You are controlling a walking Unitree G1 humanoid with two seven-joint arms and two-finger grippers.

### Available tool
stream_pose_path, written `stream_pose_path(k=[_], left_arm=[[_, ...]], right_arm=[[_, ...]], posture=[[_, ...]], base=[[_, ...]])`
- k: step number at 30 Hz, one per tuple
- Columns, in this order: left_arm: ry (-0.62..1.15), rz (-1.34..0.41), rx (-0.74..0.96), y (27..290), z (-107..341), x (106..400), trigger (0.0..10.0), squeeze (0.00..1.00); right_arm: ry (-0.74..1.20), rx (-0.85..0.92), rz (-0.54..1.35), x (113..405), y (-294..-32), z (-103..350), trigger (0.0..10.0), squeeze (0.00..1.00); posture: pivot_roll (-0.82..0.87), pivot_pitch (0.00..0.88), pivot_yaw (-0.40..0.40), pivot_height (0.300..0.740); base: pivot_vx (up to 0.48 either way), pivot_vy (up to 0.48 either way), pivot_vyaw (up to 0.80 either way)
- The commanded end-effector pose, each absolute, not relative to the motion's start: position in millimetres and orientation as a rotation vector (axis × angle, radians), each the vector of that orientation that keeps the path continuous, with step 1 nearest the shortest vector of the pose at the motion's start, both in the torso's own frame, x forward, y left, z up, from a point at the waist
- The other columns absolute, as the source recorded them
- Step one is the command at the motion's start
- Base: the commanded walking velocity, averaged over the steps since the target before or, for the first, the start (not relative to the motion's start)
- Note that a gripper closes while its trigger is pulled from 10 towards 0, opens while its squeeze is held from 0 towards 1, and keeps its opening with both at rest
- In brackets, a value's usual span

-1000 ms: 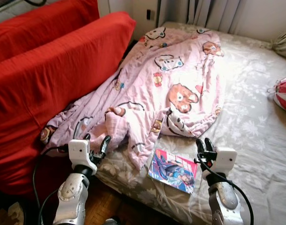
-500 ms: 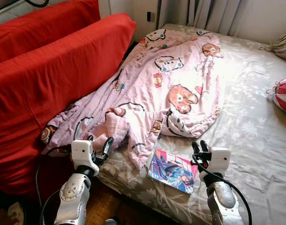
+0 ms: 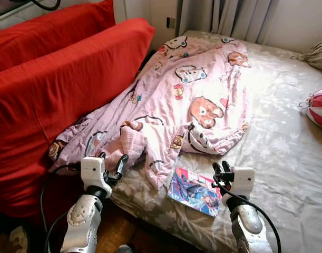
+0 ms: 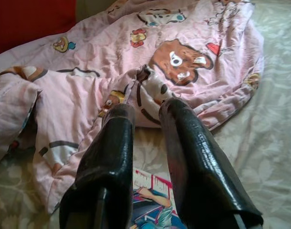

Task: Clean up the room

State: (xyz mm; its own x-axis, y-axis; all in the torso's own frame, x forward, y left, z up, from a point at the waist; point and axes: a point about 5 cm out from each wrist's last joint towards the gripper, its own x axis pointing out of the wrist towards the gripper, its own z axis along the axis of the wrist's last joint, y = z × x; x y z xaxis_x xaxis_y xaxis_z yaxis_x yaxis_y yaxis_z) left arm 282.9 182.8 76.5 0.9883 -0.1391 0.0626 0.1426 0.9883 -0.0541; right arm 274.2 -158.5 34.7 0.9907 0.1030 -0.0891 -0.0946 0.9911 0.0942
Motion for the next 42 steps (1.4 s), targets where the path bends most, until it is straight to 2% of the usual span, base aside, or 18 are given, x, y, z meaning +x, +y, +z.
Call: stream_pose_path(k=[1,8,13,28,32,42], left_arm=[[-0.035,-0.136,-0.062,185.4,71.9,278.6,10.0,0.0],[-0.031,-0.14,-0.063,184.5,72.1,278.2,10.0,0.0],[-0.026,-0.141,-0.065,183.7,71.6,277.6,10.0,0.0],[-0.016,-0.144,-0.071,183.5,70.6,276.7,10.0,0.0],[-0.012,-0.152,-0.076,180.9,69.9,276.2,10.0,0.0],[-0.005,-0.179,-0.086,175.8,68.7,274.9,10.0,0.0]], right_arm=[[0.131,0.09,0.097,269.7,-159.2,26.5,10.0,0.0],[0.153,0.086,0.1,270.8,-156.8,23.7,10.0,0.0],[0.156,0.088,0.111,270.9,-155.6,22.3,10.0,0.0],[0.176,0.083,0.118,274.4,-154.8,20.7,10.0,0.0],[0.173,0.084,0.116,274.3,-156.4,20.3,10.0,0.0],[0.159,0.11,0.127,273.5,-158.3,20.7,10.0,0.0]], posture=[[0.04,0.178,-0.008,0.675],[0.04,0.184,-0.008,0.675],[0.05,0.189,-0.01,0.649],[0.05,0.198,-0.01,0.649],[0.05,0.199,-0.011,0.624],[0.05,0.205,-0.01,0.624]], base=[[0.0,0.0,0.0],[0.0,0.0,0.0],[0.0,0.0,0.0],[0.0,0.0,0.0],[0.0,0.0,0.0],[0.0,0.0,0.0]])
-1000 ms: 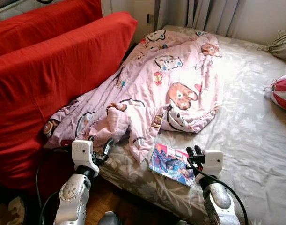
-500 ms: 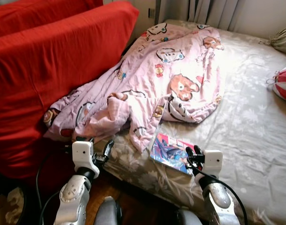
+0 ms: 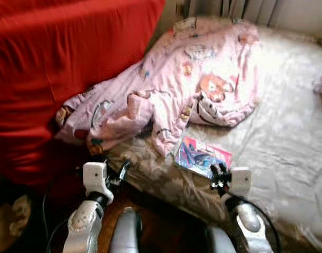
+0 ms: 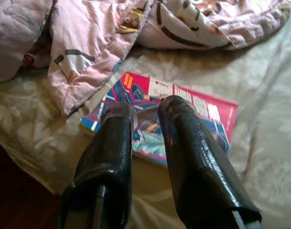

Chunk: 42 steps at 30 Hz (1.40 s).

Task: Clean up the room

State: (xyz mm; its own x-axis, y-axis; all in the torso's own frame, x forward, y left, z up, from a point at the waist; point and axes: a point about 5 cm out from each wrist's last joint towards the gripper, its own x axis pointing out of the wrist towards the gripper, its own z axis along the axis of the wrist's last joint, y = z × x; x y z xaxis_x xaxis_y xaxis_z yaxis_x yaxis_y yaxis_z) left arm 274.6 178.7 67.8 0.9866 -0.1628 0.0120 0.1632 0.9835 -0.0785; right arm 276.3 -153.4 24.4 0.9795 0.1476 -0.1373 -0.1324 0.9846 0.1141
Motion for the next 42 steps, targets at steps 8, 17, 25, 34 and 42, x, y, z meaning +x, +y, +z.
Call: stream_pose_path(k=[8,17,25,34,42], left_arm=[[0.005,-0.187,-0.088,174,68,274,10.0,0.0],[0.008,-0.192,-0.087,173,68,275,10.0,0.0],[0.011,-0.197,-0.082,173,68,274,10.0,0.0],[0.013,-0.199,-0.08,173,68,274,10.0,0.0],[0.015,-0.199,-0.079,173,68,275,10.0,0.0]], right_arm=[[0.145,0.118,0.14,275,-154,22,10.0,0.0],[0.12,0.133,0.165,274,-150,25,10.0,0.0],[0.122,0.149,0.199,271,-145,24,10.0,0.0],[0.159,0.119,0.198,272,-145,21,10.0,0.0],[0.128,0.142,0.19,273,-146,24,10.0,0.0]], posture=[[0.05,0.206,-0.009,0.624],[0.05,0.208,-0.009,0.6],[0.05,0.212,-0.009,0.6],[0.05,0.21,-0.009,0.58],[0.05,0.209,-0.008,0.575]], base=[[0.0,0.0,0.0],[0.0,0.0,0.0],[0.0,0.0,0.0],[0.0,0.0,0.0],[0.0,0.0,0.0]])
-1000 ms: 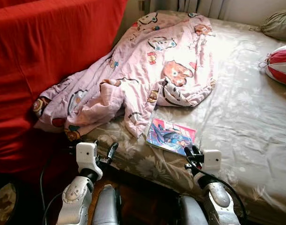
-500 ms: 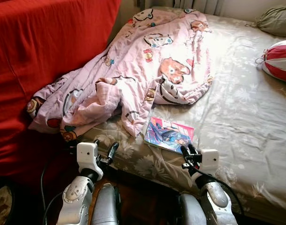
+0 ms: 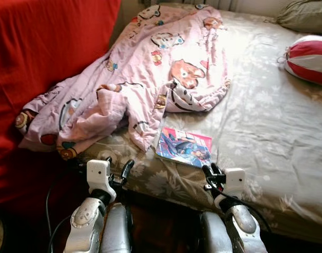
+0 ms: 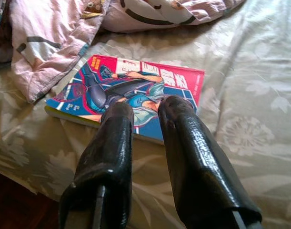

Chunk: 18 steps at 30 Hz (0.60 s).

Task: Clean up the room

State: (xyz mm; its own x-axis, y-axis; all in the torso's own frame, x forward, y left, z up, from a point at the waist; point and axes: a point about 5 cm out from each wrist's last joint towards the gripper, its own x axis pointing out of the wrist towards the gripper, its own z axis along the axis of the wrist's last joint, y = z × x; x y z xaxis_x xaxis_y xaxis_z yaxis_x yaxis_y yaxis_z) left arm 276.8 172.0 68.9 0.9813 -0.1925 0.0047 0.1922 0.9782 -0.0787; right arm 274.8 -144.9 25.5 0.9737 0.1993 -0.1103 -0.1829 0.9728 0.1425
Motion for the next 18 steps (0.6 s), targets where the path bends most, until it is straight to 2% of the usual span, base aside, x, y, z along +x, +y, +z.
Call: stream_pose_path(k=[1,5,16,18], left_arm=[[0.016,-0.199,-0.08,173.0,67.6,274.5,10.0,0.0],[0.018,-0.203,-0.079,172.6,67.4,274.4,10.0,0.0],[0.02,-0.211,-0.077,171.2,67.0,273.9,10.0,0.0],[0.02,-0.212,-0.076,171.1,67.0,273.9,10.0,0.0]], right_arm=[[0.126,0.145,0.195,272.7,-145.9,24.1,10.0,0.0],[0.133,0.113,0.223,272.6,-144.5,23.7,10.0,0.0],[0.119,0.126,0.287,268.6,-137.1,23.8,10.0,0.0],[0.124,0.134,0.277,269.3,-137.9,23.1,10.0,0.0]], posture=[[0.05,0.209,-0.008,0.575],[0.05,0.208,-0.006,0.575],[0.05,0.209,-0.007,0.575],[0.05,0.209,-0.007,0.575]], base=[[0.0,0.0,0.0],[0.0,0.0,0.0],[0.0,0.0,0.8],[0.0,0.0,0.32]])
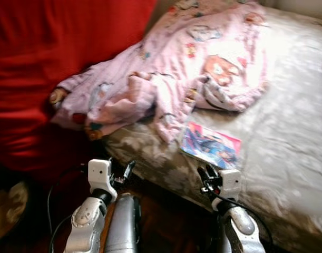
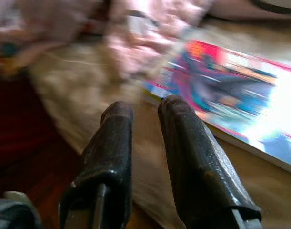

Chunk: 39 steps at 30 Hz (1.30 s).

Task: Clean up the room

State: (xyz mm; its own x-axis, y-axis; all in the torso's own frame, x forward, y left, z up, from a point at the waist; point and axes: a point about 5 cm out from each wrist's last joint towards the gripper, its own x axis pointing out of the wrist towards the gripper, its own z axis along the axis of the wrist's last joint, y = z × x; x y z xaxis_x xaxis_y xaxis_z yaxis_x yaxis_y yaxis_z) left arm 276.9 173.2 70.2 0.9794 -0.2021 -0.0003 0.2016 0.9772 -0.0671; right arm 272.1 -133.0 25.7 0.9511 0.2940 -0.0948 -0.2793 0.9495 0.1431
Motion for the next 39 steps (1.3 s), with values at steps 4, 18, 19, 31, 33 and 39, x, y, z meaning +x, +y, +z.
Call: stream_pose_path(k=[4,18,19,31,33,39], left_arm=[[0.022,-0.215,-0.076,171,67,273,10.0,0.0],[0.02,-0.223,-0.076,169,68,273,10.0,0.0],[0.02,-0.223,-0.076,169,68,273,10.0,0.0],[0.022,-0.223,-0.076,169,67,273,10.0,0.0],[0.021,-0.222,-0.076,169,67,273,10.0,0.0],[0.02,-0.224,-0.073,169,67,273,10.0,0.0]], right_arm=[[0.13,0.144,0.242,270,-142,22,10.0,0.0],[0.148,0.223,0.001,282,-169,22,10.0,0.0],[0.148,0.223,0.001,282,-169,22,10.0,0.0],[0.122,0.252,-0.041,292,-176,31,10.0,0.0],[0.122,0.255,-0.042,293,-175,32,10.0,0.0],[0.134,0.257,-0.054,294,-176,31,10.0,0.0]], posture=[[0.05,0.209,-0.007,0.575],[0.05,0.213,-0.006,0.575],[0.05,0.213,-0.006,0.575],[0.05,0.213,-0.008,0.575],[0.05,0.213,-0.008,0.575],[0.06,0.203,-0.004,0.575]], base=[[0.0,0.0,0.0],[0.152,0.0,0.0],[0.296,0.0,0.0],[0.317,0.0,-0.24],[0.326,0.0,0.0],[0.327,0.0,0.0]])
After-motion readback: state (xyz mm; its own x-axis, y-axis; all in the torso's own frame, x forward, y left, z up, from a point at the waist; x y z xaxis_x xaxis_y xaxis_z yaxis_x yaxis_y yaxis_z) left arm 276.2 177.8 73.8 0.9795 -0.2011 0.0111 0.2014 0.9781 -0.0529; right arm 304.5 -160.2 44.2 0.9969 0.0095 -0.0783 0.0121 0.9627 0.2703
